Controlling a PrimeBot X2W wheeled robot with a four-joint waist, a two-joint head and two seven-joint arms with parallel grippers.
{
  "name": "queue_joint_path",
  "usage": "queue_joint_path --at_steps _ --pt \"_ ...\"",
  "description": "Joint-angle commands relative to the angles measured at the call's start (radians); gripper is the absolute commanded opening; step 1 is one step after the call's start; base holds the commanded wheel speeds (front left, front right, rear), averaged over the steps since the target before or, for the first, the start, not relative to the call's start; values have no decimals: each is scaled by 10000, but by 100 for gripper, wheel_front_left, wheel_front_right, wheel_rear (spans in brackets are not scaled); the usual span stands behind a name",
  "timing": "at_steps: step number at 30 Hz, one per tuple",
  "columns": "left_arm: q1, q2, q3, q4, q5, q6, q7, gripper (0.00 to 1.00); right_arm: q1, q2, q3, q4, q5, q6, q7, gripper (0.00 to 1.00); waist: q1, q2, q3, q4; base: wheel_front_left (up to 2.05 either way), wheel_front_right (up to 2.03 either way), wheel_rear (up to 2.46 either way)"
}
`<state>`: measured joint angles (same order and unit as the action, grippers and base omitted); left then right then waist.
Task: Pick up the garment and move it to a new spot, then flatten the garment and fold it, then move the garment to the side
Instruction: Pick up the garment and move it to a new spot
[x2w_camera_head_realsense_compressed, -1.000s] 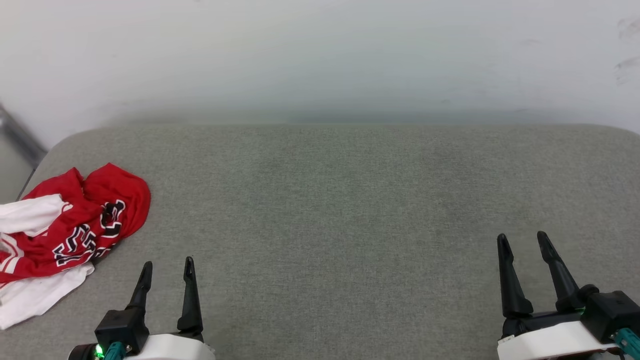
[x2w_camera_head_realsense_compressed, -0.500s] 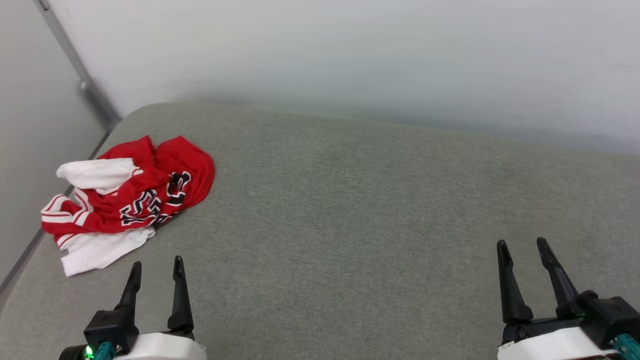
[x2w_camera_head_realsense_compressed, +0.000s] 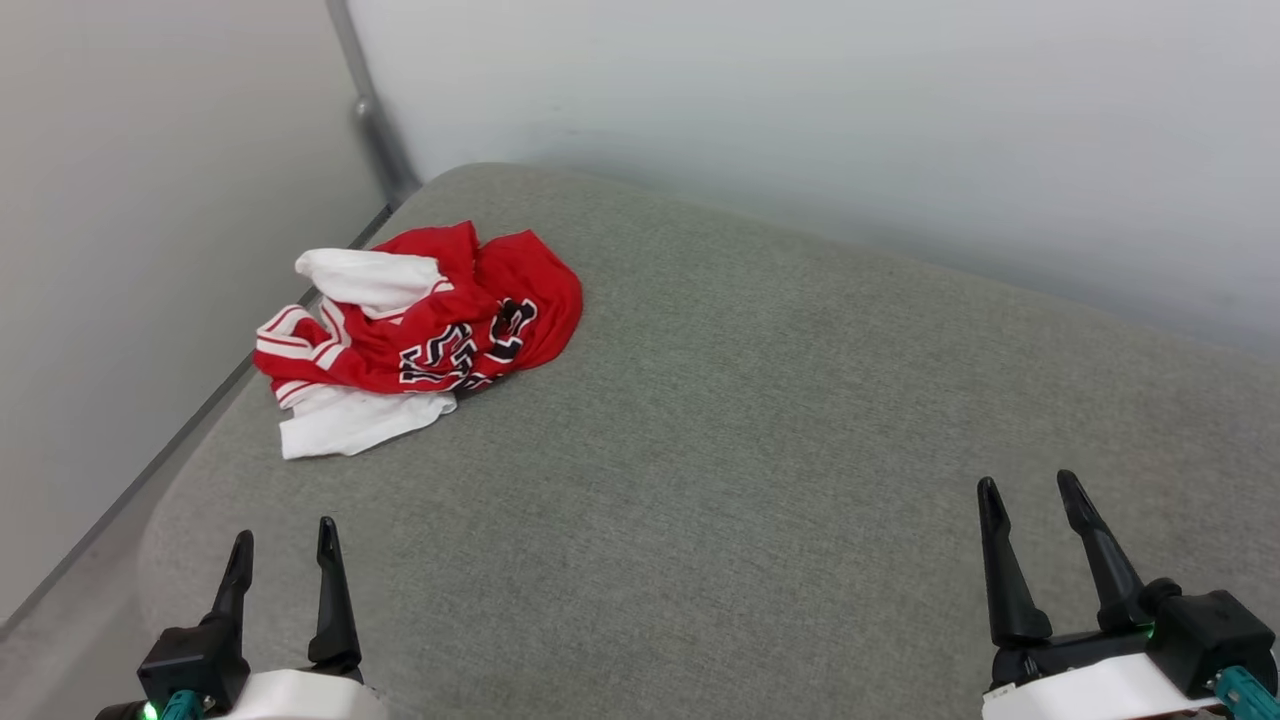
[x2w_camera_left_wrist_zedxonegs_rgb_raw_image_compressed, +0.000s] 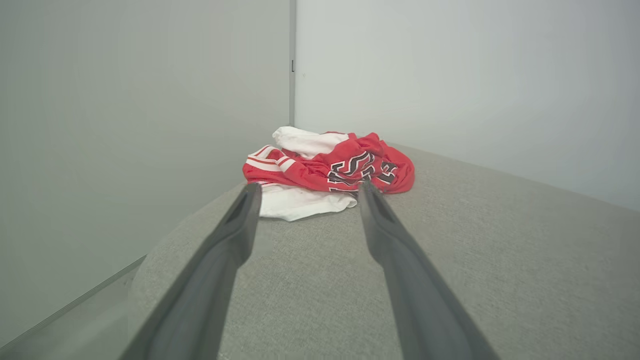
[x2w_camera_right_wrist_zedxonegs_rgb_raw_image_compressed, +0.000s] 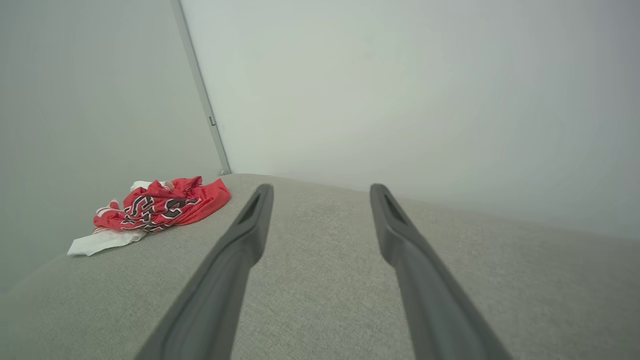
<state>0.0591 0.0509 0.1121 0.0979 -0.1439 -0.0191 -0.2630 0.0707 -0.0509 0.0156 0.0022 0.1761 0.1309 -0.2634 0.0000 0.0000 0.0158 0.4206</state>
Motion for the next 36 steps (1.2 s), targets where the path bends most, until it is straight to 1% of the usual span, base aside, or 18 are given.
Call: queue_joint_path --at_steps 1,6,11,15,18,23,24,27,28,31,32,33,34,36 --pt "114 -9 76 -18 25 -21 -28 100 -9 13 52 -53 -52 -3 -23 100 0 0 75 352 0 0 0" --pt "69 -9 207 -37 -127 -45 -28 100 -126 13 65 -82 -133 -3 -21 100 0 0 241 567 0 0 0" --pt "-140 -6 441 95 -131 -84 -28 100 -188 13 142 -92 -180 -3 -21 100 0 0 344 533 0 0 0" --pt "-807 0 885 161 21 -348 -28 100 -294 13 142 -161 -365 -3 -21 100 0 0 520 380 0 0 0" --pt "-1655 250 1249 266 79 -574 -28 100 -430 11 104 -254 -589 -3 -21 100 0 0 799 216 0 0 0" --pt "-3420 830 1721 804 -246 -927 -28 100 -838 11 -20 -510 -1021 -3 -21 100 0 0 1584 -199 0 0 0" --pt "-4556 1376 1782 1227 -413 -1030 -28 100 -1046 11 -131 -714 -1342 -3 -21 100 0 0 2189 -437 0 0 0" --pt "-5611 1873 1741 1715 -635 -1086 -28 100 -1346 11 -245 -938 -1615 -3 -23 100 0 0 2790 -652 0 0 0" --pt "-5923 2128 1728 1864 -672 -1090 -28 100 -1438 11 -264 -1013 -1708 -3 -23 100 0 0 3001 -736 0 0 0" --pt "-6798 2743 1563 2469 -1041 -1094 -28 100 -1709 11 -322 -1224 -1962 -3 -21 100 0 0 3546 -965 0 0 0" --pt "-7157 3091 1434 2829 -1355 -1096 -25 100 -1800 11 -346 -1294 -2026 -3 -21 100 0 0 3722 -1039 0 0 0" --pt "-7157 3091 1434 2829 -1355 -1096 -25 100 -1800 11 -346 -1294 -2026 -3 -21 100 0 0 3722 -1039 0 0 0" --pt "-7493 3436 1230 3147 -1609 -1097 -28 100 -1862 11 -390 -1365 -2057 -3 -21 100 0 0 3865 -1095 0 0 0" --pt "-7955 3941 587 3858 -2367 -1098 245 100 -1908 11 -483 -1488 -2117 -3 -23 100 0 0 4075 -1197 0 0 0"
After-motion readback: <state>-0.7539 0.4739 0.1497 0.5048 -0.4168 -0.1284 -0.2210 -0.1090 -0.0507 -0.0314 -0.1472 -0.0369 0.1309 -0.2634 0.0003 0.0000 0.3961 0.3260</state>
